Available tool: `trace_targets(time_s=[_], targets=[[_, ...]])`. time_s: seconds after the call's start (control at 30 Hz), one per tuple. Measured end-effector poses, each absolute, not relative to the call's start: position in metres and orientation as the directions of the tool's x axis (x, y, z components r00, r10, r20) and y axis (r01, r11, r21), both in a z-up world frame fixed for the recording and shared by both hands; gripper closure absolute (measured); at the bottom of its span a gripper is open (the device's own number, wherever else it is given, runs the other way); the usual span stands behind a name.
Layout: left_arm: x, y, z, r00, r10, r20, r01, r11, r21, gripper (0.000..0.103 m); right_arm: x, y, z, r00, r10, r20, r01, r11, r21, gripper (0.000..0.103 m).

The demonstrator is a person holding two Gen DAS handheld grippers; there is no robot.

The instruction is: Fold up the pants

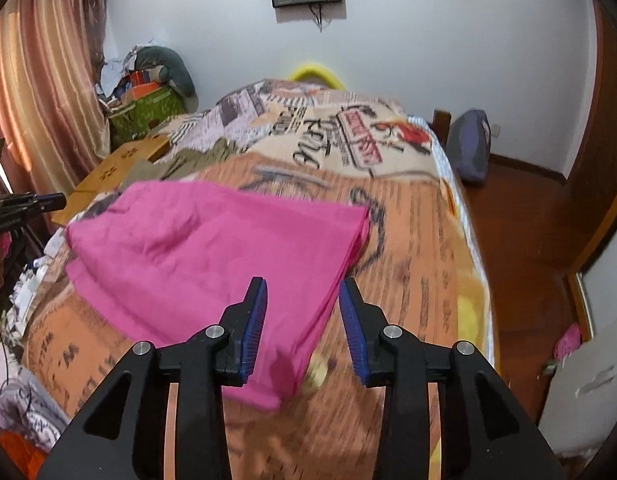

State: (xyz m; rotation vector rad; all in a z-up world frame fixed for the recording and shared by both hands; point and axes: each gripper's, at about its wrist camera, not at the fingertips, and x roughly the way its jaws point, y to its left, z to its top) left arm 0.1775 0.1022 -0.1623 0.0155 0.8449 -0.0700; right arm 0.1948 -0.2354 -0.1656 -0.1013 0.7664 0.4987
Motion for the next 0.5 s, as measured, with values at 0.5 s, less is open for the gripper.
trace_targets(time_s=[0.5], targets=[[0.292, 0.122, -0.227, 0.505, -0.140, -0.852, 0.024, 0.989, -0.148, 0.050, 0.290, -0.230, -0.233, 0.510, 0.379, -0.772, -0.409, 0.896, 0.170, 0.068]])
